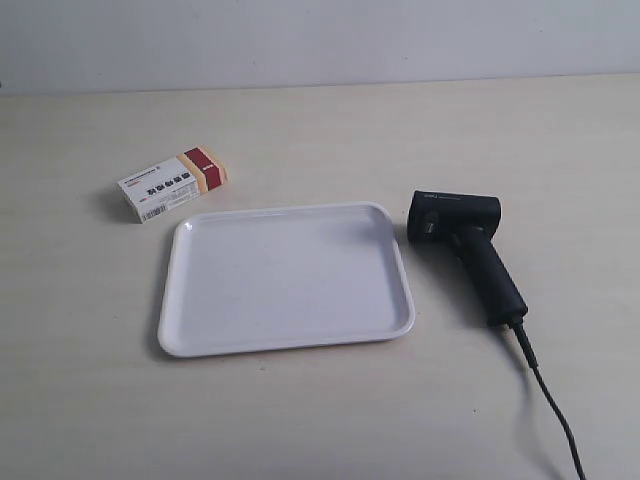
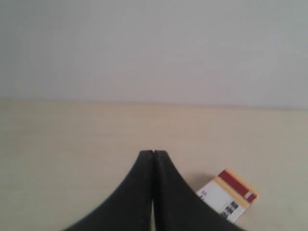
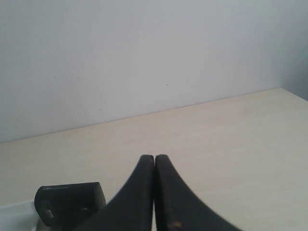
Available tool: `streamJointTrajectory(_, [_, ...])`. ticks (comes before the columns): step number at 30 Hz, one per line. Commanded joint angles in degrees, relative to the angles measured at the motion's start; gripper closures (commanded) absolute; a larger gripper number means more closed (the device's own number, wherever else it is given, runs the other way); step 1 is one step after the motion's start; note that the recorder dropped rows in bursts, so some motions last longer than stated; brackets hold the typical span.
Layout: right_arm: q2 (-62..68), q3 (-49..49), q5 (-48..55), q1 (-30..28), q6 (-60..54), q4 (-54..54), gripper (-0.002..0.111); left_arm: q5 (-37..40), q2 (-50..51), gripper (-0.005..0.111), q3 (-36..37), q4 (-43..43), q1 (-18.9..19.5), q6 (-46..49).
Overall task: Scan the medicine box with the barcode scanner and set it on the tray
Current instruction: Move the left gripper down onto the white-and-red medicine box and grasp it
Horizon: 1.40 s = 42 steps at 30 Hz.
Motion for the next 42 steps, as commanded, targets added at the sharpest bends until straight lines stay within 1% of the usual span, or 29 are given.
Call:
streamJointTrajectory(1, [-0.4,0.3,-0.6,-0.3,0.0,0.0,0.107,19.9,14.3,0.107,-13.0,10.0,-3.1,-6.9])
streamJointTrajectory(2, [-0.4,0.3,-0.6,-0.3,0.0,0.0,0.107,30.4,18.6,0.107,-18.3,10.0,-5.7,-4.3])
streamJointTrajectory(3, [-0.4,0.3,-0.6,-0.3,0.0,0.0,0.107,34.0,20.5,0.107,-20.1,9.4,-6.8,-2.2])
streamJointTrajectory(5, [-0.4,0.3,-0.6,-0.3,0.0,0.0,0.107,38.2,23.7,0.107,-24.2,5.3,-9.2,6.3])
streamJointTrajectory(6, [-0.4,0.3,-0.6,-0.3,0.0,0.0,0.107,39.5,24.9,0.107,-25.8,1.6,-9.9,10.7])
streamJointTrajectory(8, [-0.4,0.3,-0.6,-0.3,0.0,0.0,0.107,43.4,27.7,0.107,-30.2,-9.3,-11.1,23.9])
streamJointTrajectory(9, [-0.4,0.3,-0.6,-0.3,0.0,0.0,0.107,45.6,28.9,0.107,-32.8,-14.2,-11.2,30.9])
streamJointTrajectory(11, [-0.4,0.3,-0.6,-0.3,0.0,0.0,0.107,53.0,31.7,0.107,-38.2,-25.8,-11.2,44.2])
streamJointTrajectory(13, [-0.4,0.3,-0.6,-0.3,0.0,0.0,0.107,57.9,34.1,0.107,-42.7,-32.0,-11.0,52.0])
streamJointTrajectory(14, [-0.4,0.3,-0.6,-0.3,0.0,0.0,0.107,58.9,35.3,0.107,-44.5,-33.9,-11.0,54.8])
streamJointTrajectory(18, [-0.4,0.3,-0.6,-0.3,0.1,0.0,0.107,57.0,38.6,0.106,-47.5,-38.3,-11.6,61.7])
streamJointTrajectory(19, [-0.4,0.3,-0.6,-0.3,0.1,0.0,0.107,55.8,39.3,0.103,-47.5,-38.3,-11.7,62.6])
streamJointTrajectory(21, [-0.4,0.3,-0.6,-0.3,0.1,0.0,0.107,53.6,40.3,0.091,-47.5,-38.3,-12.0,62.7])
streamJointTrajectory(22, [-0.4,0.3,-0.6,-0.3,0.1,0.0,0.107,52.7,40.9,0.08,-47.5,-38.3,-12.0,62.7])
streamJointTrajectory(23, [-0.4,0.3,-0.6,-0.3,0.1,0.0,0.107,52.2,41.4,0.066,-47.5,-38.1,-12.0,62.8])
streamJointTrajectory(25, [-0.4,0.3,-0.6,-0.3,0.1,0.0,0.107,51.7,42.4,0.036,-47.5,-38.0,-12.0,63.3])
streamJointTrajectory(27, [-0.4,0.3,-0.6,-0.3,0.1,0.0,0.107,51.8,43.6,0.007,-47.5,-38.5,-12.0,66.2])
streamJointTrajectory(28, [-0.4,0.3,-0.6,-0.3,0.1,0.0,0.107,51.8,44.1,0.002,-47.5,-39.1,-12.0,67.2])
streamJointTrajectory(32, [-0.4,0.3,-1.1,-0.3,0.1,0.0,0.107,51.4,46.0,0.002,-47.5,-44.7,-12.0,76.7])
streamJointTrajectory(35, [-0.4,0.3,-1.1,-0.3,0.1,0.0,0.107,49.1,47.7,0.002,-47.5,-48.1,-12.2,84.6])
streamJointTrajectory(39, [-0.4,0.3,-1.1,-0.3,0.1,0.0,0.107,42.8,49.7,0.002,-47.5,-48.1,-12.3,85.8])
streamJointTrajectory(42, [-0.4,0.3,-1.1,-0.3,0.1,0.0,0.107,41.7,50.9,0.002,-48.5,-47.9,-12.3,85.8])
